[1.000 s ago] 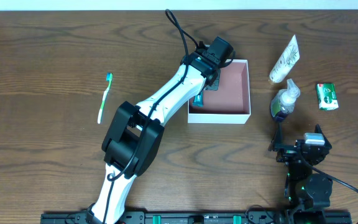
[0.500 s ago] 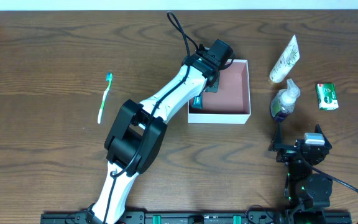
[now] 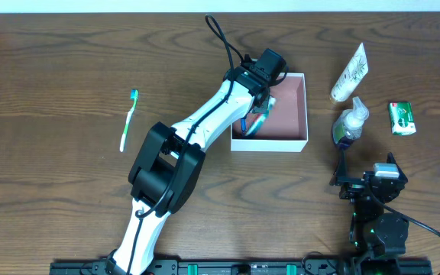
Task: Pack container
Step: 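Open the left gripper to release the toothpaste in the box, then move the left gripper to the green toothbrush and grasp its handle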
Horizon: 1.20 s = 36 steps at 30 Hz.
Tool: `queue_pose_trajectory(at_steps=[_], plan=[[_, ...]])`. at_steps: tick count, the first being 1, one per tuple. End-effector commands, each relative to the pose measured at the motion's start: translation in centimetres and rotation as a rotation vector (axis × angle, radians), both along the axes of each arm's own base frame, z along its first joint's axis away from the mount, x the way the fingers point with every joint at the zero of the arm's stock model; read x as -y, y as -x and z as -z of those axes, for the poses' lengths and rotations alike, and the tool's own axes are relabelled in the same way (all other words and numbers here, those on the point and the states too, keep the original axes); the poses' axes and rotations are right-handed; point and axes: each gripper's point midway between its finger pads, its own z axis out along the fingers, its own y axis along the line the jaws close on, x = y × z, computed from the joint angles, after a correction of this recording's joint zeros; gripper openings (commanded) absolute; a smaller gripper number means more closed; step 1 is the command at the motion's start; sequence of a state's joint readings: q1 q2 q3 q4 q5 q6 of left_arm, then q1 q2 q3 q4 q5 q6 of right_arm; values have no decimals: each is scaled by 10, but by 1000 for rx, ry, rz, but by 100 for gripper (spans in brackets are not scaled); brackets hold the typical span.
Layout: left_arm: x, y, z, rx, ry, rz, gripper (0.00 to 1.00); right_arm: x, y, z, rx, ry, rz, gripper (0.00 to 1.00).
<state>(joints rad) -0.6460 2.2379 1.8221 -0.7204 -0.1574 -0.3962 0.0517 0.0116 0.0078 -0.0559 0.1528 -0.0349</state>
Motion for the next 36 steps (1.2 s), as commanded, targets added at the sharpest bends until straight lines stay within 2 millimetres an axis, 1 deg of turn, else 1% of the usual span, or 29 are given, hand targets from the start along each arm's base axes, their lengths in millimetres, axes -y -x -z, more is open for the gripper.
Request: queue_pose_trajectory(at_steps=[1,5,6,9,12,14,16,17,18,19,20,21,23,24,25,27,28,29,33,35,36], plan=[[-3,2,10,-14,-18,-8,15,-4,0,1,-1,11,-16,99],[-2,1,7,-8,-16,-2,15,-4,0,1,-1,11,-16,99],[-1,0,4,-1,-17,11,15,-4,0,1,-1,11,-16,99],[3,-6,-14,36,-12,59,15,-4,0,1,-1,11,-16,99],[7,-12,-46,94,13,88,15,-4,0,1,-1,11,-16,99],[9,-14,-77,148,33,115,15,-4,0,1,-1,11,-16,99],[4,-14,-110,211,40,135,17,-4,0,1,-1,11,-16,99],[-3,-15,-126,243,28,130,24,-4,0,1,-1,11,-16,99],[-16,-15,-145,282,6,105,26,-4,0,1,-1,11,-16,99],[-29,-15,-159,309,-20,77,26,-4,0,1,-1,11,-16,99],[-46,-13,-175,335,-56,56,28,-4,0,1,-1,11,-16,99],[-62,-12,-186,346,-91,50,31,-4,0,1,-1,11,-16,99],[-99,-8,-203,340,-152,32,34,-4,0,1,-1,11,-16,99],[-117,-6,-206,326,-169,13,35,-4,0,1,-1,11,-16,99],[-139,-6,-208,306,-186,-22,35,-4,0,1,-1,11,-16,99],[-182,-6,-203,252,-219,-101,36,-4,0,1,-1,11,-16,99],[-200,-5,-199,219,-226,-126,36,-4,0,1,-1,11,-16,99],[-216,-4,-190,172,-216,-129,36,-4,0,1,-1,11,-16,99],[-254,0,-152,28,-78,-126,37,-4,0,1,-1,11,-16,99],[-280,1,-132,-26,-66,-180,37,-4,0,1,-1,11,-16,99],[-289,2,-123,-50,-69,-201,36,-4,0,1,-1,11,-16,99]])
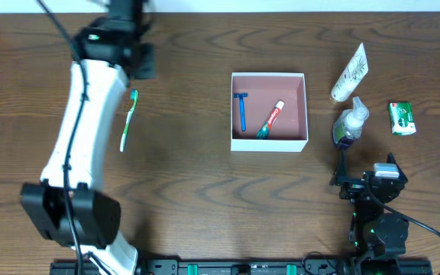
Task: Pack container
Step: 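Move the left gripper to the green toothbrush and grasp its handle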
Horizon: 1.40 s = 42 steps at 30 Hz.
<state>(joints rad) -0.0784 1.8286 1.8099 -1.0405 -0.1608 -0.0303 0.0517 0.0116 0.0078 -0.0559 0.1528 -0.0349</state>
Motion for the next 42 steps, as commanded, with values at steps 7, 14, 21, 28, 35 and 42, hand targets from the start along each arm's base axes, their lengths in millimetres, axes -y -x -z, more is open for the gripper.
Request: queue_pose_trajectory(at_steps=[7,14,21,28,35,42], plan=[[-27,12,105,-278,67,26,37,-4,0,1,-1,11,-16,99],[-23,17,157,-404,98,28,36,-4,0,1,-1,11,-16,99],[-32,21,173,-443,104,6,37,-4,0,1,-1,11,-16,99],[-49,18,175,-422,114,-22,38,-4,0,1,-1,11,-16,99],[-49,21,182,-422,163,-15,38,-4,0,1,-1,11,-16,99],[-37,24,196,-420,225,26,39,-4,0,1,-1,11,-16,99]])
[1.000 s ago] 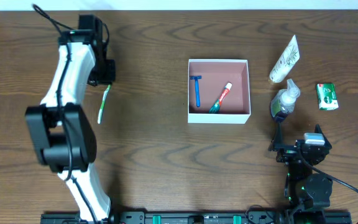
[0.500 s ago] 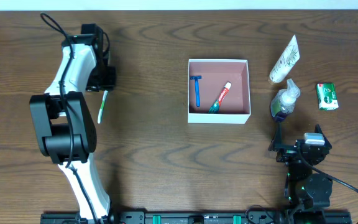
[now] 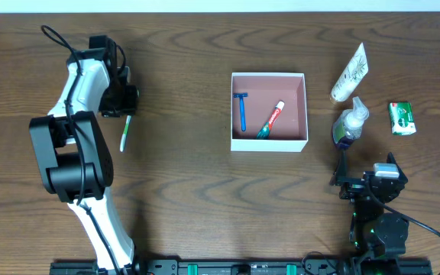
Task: Pack container
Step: 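Move the left gripper to the green toothbrush and grasp its handle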
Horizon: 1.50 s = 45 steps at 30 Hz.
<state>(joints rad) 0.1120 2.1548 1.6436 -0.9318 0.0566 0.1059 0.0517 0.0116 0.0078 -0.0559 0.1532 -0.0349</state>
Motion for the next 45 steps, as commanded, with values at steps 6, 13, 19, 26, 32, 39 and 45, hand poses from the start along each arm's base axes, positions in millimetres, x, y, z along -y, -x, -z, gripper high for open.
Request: queue_pose_trajectory(at_steps=[6,13,19,26,32,39,45], plan=[[6,8,16,-28,39,20,39,-4,0,1,-1,11,-16,99],[2,8,16,-28,15,19,39,-4,0,1,-1,11,-16,99],[3,13,23,-40,15,19,39,-4,0,1,-1,11,-16,99],[3,20,32,-55,17,18,39,-4,0,1,-1,11,-16,99],[3,19,32,-49,16,18,39,-4,0,1,-1,11,-16,99],[3,18,32,-47,15,11,28,-4,0,1,-1,11,-16,99],[3,14,31,-33,14,4,10,-4,0,1,-1,11,-16,99]])
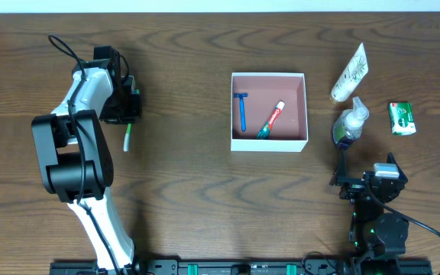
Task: Pack container
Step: 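Move the left gripper to the green toothbrush and grasp its handle, then carry the toothbrush with the left gripper over the box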
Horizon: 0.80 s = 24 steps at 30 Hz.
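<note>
A pink-lined open box [269, 143] stands at the table's middle, with a blue razor [242, 111] and a small toothpaste tube [272, 120] lying in it. At the far left my left gripper [129, 109] is down over the head end of a white toothbrush [127, 138] and appears shut on it. Only the handle shows below the fingers. My right gripper [341, 155] rests at the lower right, fingers together and holding nothing.
Right of the box lie a white patterned tube [350, 74], a small pump bottle [350, 124] and a green packet [402, 118]. The left arm's links run down the left side of the table to its base.
My left gripper has settled a little lower on the toothbrush's head end. The handle now lies slightly more upright. The right arm and the box's contents are unchanged.
My left gripper was inside the box with the toothpaste. Then the toothpaste lay in the box beside the razor and the arm was at the far left near the toothbrush. After that it hung over the brush's head, and now it sits down on it.
</note>
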Tool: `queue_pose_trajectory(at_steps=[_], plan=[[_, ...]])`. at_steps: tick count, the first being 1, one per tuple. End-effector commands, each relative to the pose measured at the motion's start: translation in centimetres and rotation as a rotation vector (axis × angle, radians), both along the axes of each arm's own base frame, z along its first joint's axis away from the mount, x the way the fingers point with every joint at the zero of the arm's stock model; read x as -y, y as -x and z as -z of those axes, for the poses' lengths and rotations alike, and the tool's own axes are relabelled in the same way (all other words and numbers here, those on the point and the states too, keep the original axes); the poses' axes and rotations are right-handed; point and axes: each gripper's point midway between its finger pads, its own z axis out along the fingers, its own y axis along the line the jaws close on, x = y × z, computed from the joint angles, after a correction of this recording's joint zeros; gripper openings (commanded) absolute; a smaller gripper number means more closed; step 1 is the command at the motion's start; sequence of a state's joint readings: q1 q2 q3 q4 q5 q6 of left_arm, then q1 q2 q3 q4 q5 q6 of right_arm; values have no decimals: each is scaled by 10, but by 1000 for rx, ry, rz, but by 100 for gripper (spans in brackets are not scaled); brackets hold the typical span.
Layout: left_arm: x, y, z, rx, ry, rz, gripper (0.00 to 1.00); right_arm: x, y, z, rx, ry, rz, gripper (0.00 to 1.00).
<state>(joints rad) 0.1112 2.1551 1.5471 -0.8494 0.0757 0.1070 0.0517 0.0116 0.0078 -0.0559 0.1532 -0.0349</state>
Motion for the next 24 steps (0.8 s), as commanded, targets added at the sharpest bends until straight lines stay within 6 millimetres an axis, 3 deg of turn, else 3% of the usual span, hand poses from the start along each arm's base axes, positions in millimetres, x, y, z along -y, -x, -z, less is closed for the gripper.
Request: queue_pose_trajectory(at_steps=[1,7,12,15,19,21,24], plan=[[-2,3,7,-18,-7,1,9,-4,0,1,-1,11,-16,99],[-1,-6,-15,13,-8,-37,6,-4,0,1,-1,11,-16,99],[13,-24,-71,126,5,-9,6,-4,0,1,-1,11,-16,99],[42,-36,-120,243,65,43,6,-4,0,1,-1,11,-16,99],[104,-34,-188,407,158,169,6,-4,0,1,-1,11,-16,99],[138,-26,-211,461,184,216,6,-4,0,1,-1,11,-16,99],[193,-11,-231,508,228,321,7,-4,0,1,-1,11,-16,99]])
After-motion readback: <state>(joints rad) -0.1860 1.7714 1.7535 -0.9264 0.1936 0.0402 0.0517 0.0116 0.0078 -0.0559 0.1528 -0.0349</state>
